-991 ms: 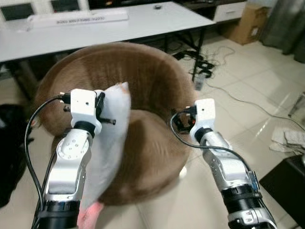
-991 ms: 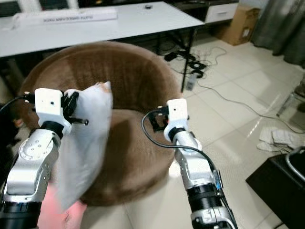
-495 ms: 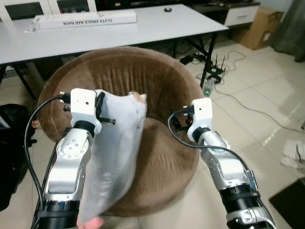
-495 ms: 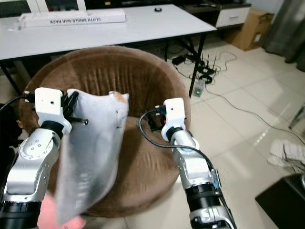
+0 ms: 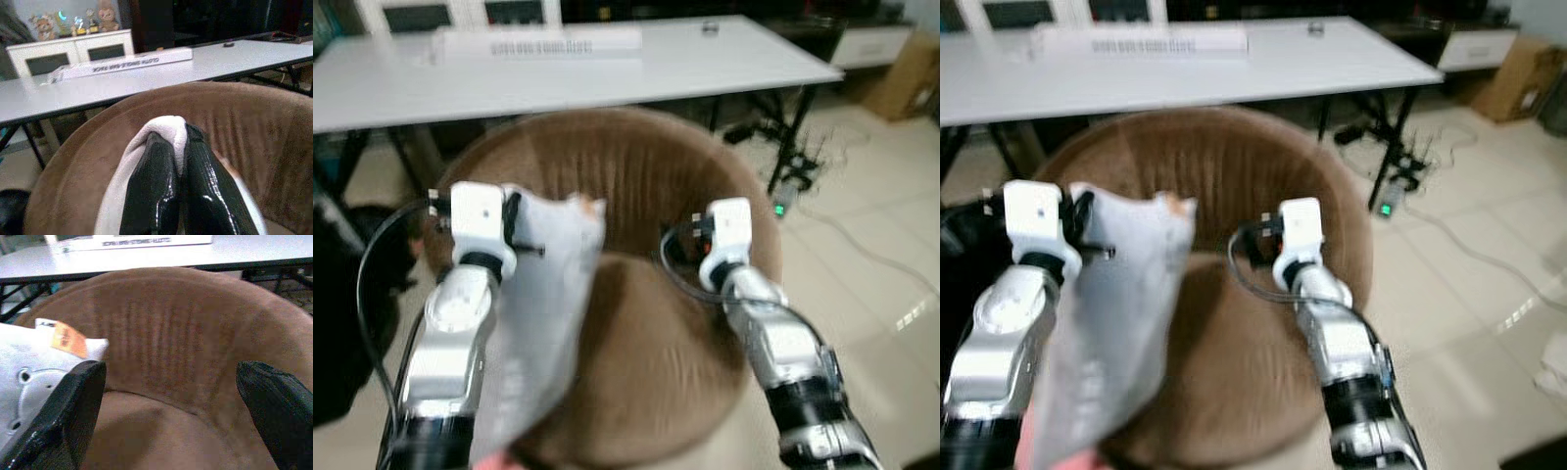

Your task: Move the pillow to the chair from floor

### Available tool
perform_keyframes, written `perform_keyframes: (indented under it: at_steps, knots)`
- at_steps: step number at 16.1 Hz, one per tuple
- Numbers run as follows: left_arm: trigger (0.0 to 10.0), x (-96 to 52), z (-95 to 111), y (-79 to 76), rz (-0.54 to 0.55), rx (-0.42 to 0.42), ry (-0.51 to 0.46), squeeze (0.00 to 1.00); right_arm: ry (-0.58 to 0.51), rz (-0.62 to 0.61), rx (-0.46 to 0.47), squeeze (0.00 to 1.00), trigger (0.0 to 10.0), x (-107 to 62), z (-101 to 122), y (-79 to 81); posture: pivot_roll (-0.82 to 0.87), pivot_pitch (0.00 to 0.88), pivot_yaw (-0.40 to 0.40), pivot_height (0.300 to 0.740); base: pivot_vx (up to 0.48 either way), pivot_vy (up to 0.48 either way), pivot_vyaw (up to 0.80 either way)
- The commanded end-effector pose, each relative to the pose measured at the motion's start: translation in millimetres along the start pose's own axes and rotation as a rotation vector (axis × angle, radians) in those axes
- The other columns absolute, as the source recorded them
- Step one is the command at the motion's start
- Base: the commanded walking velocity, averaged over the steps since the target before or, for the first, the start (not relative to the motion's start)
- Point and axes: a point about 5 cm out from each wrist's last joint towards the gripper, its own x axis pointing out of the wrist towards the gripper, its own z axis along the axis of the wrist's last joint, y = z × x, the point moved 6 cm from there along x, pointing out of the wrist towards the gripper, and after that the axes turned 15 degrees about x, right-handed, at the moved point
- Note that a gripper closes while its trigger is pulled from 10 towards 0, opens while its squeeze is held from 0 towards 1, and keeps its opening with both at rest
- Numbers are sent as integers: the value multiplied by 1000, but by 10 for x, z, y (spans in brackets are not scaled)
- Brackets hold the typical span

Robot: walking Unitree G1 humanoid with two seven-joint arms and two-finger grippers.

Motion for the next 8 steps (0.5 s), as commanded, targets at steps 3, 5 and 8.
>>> perform_keyframes:
  at_steps: [3,5,8]
  knots:
    - [10000,39,183,67,37,49,-64,0,3,-32,20,0,10000,-29,5,-97,124,0,4,740,0,0,0]
    - [10000,46,126,211,78,103,-45,0,5,-31,23,0,10000,-33,2,-97,124,0,4,740,0,0,0]
    - [10000,48,-62,584,156,202,23,0,15,37,15,0,10000,-50,18,-5,127,0,-6,740,0,0,0]
